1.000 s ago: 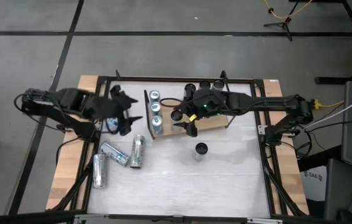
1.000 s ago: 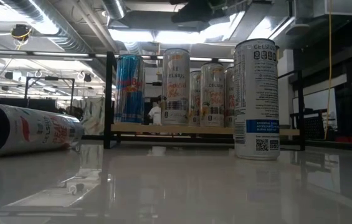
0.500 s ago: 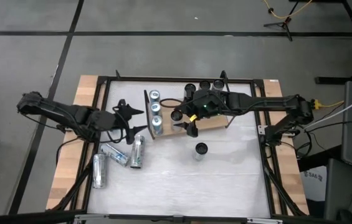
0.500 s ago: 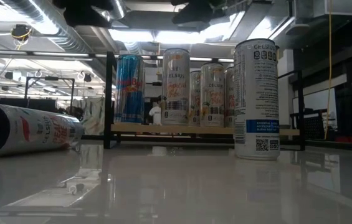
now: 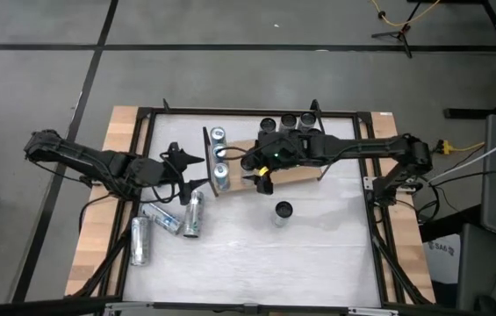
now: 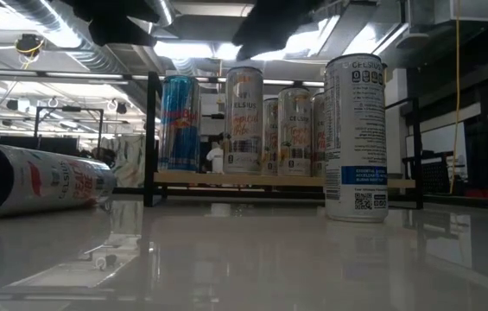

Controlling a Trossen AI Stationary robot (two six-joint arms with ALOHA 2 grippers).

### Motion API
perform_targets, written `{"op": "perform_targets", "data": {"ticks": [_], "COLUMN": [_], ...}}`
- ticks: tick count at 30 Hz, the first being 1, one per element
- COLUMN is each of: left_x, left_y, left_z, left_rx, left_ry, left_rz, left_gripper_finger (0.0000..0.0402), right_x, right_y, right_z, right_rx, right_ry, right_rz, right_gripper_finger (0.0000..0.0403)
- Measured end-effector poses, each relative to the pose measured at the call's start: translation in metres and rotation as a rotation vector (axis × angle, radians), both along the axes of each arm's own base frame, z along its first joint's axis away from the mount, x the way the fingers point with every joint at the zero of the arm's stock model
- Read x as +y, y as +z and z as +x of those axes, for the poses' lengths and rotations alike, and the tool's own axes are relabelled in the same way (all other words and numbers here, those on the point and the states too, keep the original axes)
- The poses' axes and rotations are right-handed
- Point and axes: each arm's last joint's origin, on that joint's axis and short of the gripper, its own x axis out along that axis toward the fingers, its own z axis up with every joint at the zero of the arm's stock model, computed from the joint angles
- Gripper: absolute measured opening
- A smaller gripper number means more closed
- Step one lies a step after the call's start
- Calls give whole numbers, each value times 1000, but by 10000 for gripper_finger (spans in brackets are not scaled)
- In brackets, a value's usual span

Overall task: Place canned beverage on shelf
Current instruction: Put the white-yellow soda can on the shelf aligned with the other white-yellow soda can

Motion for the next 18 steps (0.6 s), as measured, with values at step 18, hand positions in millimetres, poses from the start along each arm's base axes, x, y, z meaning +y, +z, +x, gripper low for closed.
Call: {"op": "perform_targets", "data": {"ticks": [18], "left_x": [0], "left_y": [1], "left_z": [1], "left_rx": [-10], "left_ry": [-2], "left_rz": [-3], "left_gripper_finger": [308], "right_x": [-20], "right_y": [-29], "right_z": [11], "right_rx": [110], "right_ry": [-72], "right_rz": [-15], "right_gripper_finger": [321]}}
